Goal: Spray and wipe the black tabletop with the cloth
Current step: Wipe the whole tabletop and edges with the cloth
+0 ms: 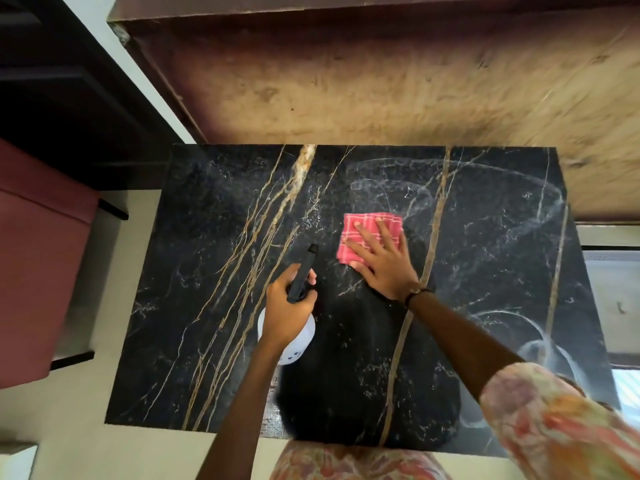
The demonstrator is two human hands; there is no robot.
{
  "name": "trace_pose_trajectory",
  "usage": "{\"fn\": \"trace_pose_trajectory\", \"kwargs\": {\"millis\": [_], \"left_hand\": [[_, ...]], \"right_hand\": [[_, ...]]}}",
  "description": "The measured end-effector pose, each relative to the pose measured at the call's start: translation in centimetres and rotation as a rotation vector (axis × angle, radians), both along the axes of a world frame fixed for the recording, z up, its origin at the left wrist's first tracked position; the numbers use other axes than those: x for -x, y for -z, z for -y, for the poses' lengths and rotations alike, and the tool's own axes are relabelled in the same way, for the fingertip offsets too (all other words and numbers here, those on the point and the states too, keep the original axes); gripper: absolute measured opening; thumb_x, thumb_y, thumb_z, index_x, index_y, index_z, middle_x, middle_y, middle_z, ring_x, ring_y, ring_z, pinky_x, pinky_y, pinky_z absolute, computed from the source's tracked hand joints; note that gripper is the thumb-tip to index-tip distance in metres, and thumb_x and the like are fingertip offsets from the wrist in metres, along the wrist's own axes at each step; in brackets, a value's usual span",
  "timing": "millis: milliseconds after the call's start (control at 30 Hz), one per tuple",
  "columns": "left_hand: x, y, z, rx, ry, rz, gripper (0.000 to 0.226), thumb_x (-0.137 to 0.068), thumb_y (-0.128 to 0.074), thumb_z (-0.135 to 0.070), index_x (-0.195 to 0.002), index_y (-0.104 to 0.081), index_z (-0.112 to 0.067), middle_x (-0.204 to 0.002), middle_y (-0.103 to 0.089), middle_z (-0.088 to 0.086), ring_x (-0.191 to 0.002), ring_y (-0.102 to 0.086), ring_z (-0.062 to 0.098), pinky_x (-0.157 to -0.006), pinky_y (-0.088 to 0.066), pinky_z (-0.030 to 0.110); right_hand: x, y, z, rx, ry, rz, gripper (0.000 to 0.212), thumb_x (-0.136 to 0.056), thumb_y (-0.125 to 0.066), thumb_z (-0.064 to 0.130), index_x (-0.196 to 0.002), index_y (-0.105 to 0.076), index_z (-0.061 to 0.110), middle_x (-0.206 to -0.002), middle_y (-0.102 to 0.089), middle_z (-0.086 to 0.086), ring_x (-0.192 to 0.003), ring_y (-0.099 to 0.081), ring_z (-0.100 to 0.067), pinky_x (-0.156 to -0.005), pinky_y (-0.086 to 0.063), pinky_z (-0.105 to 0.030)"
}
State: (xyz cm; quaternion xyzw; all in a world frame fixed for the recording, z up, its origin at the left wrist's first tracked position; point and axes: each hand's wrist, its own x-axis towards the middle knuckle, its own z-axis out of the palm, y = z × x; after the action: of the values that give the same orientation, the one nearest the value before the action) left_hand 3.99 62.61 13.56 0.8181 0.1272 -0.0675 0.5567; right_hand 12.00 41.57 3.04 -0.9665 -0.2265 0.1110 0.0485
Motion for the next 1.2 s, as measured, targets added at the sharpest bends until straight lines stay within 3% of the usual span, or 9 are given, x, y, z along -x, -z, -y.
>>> {"fn": "trace_pose_trajectory", "kwargs": {"millis": [133, 267, 400, 567, 633, 733, 867, 1067, 1200], "left_hand": [[-2.0, -0.2, 0.0, 0.017, 0.017, 0.019, 0.019, -0.076, -0.056, 0.012, -0.083, -0.06, -0.005, -0.081, -0.062, 0.011, -0.077, -0.059, 0.013, -0.073, -0.044, 0.01], [-3.9, 0.0, -0.3, -0.006, 0.011, 0.014, 0.021, -0.075, -0.057, 0.012, -0.085, -0.06, -0.007, -0.083, -0.063, 0.007, -0.078, -0.059, 0.009, -0.073, -0.043, 0.007], [-6.0, 0.3, -0.4, -0.019, 0.015, 0.026, 0.022, -0.076, -0.058, 0.011, -0.087, -0.06, -0.008, -0.088, -0.064, 0.007, -0.084, -0.058, 0.009, -0.076, -0.042, 0.005], [-8.3, 0.3, -0.2, 0.001, 0.012, 0.016, 0.018, -0.077, -0.057, 0.009, -0.086, -0.06, -0.007, -0.088, -0.064, 0.008, -0.086, -0.058, 0.017, -0.079, -0.044, 0.013], [-9.2, 0.2, 0.1, 0.013, 0.011, 0.009, 0.018, -0.077, -0.058, 0.009, -0.087, -0.06, -0.006, -0.088, -0.064, 0.008, -0.085, -0.06, 0.018, -0.08, -0.046, 0.019], [-10.5, 0.1, 0.5, 0.012, 0.006, 0.014, 0.017, -0.077, -0.059, 0.007, -0.086, -0.061, -0.007, -0.085, -0.064, 0.015, -0.082, -0.059, 0.025, -0.076, -0.047, 0.023], [-11.9, 0.3, 0.6, 0.037, 0.014, 0.029, 0.017, -0.078, -0.059, 0.005, -0.086, -0.061, -0.009, -0.08, -0.063, 0.009, -0.076, -0.059, 0.021, -0.075, -0.047, 0.029], [-13.7, 0.3, 0.6, 0.021, 0.04, 0.042, 0.02, -0.078, -0.058, 0.004, -0.087, -0.061, -0.013, -0.082, -0.063, 0.006, -0.078, -0.059, 0.022, -0.077, -0.051, 0.042], [-14.1, -0.1, 0.6, 0.024, 0.057, 0.063, 0.019, -0.077, -0.057, 0.006, -0.086, -0.059, -0.011, -0.081, -0.061, 0.01, -0.074, -0.056, 0.026, -0.072, -0.05, 0.042]], "right_hand": [[1.9, 0.6, -3.9, 0.014, -0.215, 0.007, 0.051, -0.098, -0.021, 0.056, -0.144, -0.031, 0.038, -0.158, -0.02, 0.0, -0.145, -0.008, -0.038, -0.112, -0.006, -0.068], [3.5, 0.8, 2.0, 0.008, -0.419, 0.054, 0.05, -0.099, -0.02, 0.057, -0.146, -0.022, 0.044, -0.159, -0.015, 0.004, -0.146, -0.008, -0.034, -0.115, -0.007, -0.061], [-0.4, 0.5, 7.5, 0.058, -0.23, 0.054, 0.051, -0.099, -0.014, 0.058, -0.146, -0.019, 0.041, -0.159, -0.018, -0.001, -0.147, -0.007, -0.034, -0.114, -0.012, -0.062], [-7.8, 0.2, 2.0, 0.018, 0.063, 0.0, 0.054, -0.095, -0.012, 0.06, -0.146, -0.019, 0.043, -0.16, -0.01, 0.002, -0.146, -0.002, -0.035, -0.111, -0.007, -0.07], [-9.2, 0.3, -1.9, 0.014, 0.068, -0.006, 0.057, -0.095, -0.007, 0.061, -0.146, -0.022, 0.041, -0.159, -0.01, 0.003, -0.146, -0.003, -0.036, -0.11, -0.003, -0.07], [-8.3, 0.6, -4.6, 0.008, -0.094, -0.007, 0.06, -0.096, -0.003, 0.06, -0.145, -0.03, 0.037, -0.158, -0.019, 0.001, -0.145, -0.012, -0.038, -0.11, -0.012, -0.07], [-6.3, 1.3, 1.0, 0.011, -0.335, 0.082, 0.051, -0.098, -0.017, 0.058, -0.147, -0.023, 0.043, -0.159, -0.014, 0.004, -0.147, -0.004, -0.033, -0.116, -0.005, -0.061], [-11.8, 1.1, 6.1, 0.031, -0.015, 0.047, 0.055, -0.096, -0.011, 0.062, -0.146, -0.017, 0.042, -0.16, -0.01, 0.002, -0.147, -0.004, -0.034, -0.112, -0.013, -0.067], [-16.1, 0.7, 0.1, 0.013, 0.145, 0.017, 0.065, -0.089, -0.002, 0.065, -0.147, -0.022, 0.042, -0.16, -0.003, 0.005, -0.147, 0.002, -0.034, -0.111, 0.004, -0.067]]}}
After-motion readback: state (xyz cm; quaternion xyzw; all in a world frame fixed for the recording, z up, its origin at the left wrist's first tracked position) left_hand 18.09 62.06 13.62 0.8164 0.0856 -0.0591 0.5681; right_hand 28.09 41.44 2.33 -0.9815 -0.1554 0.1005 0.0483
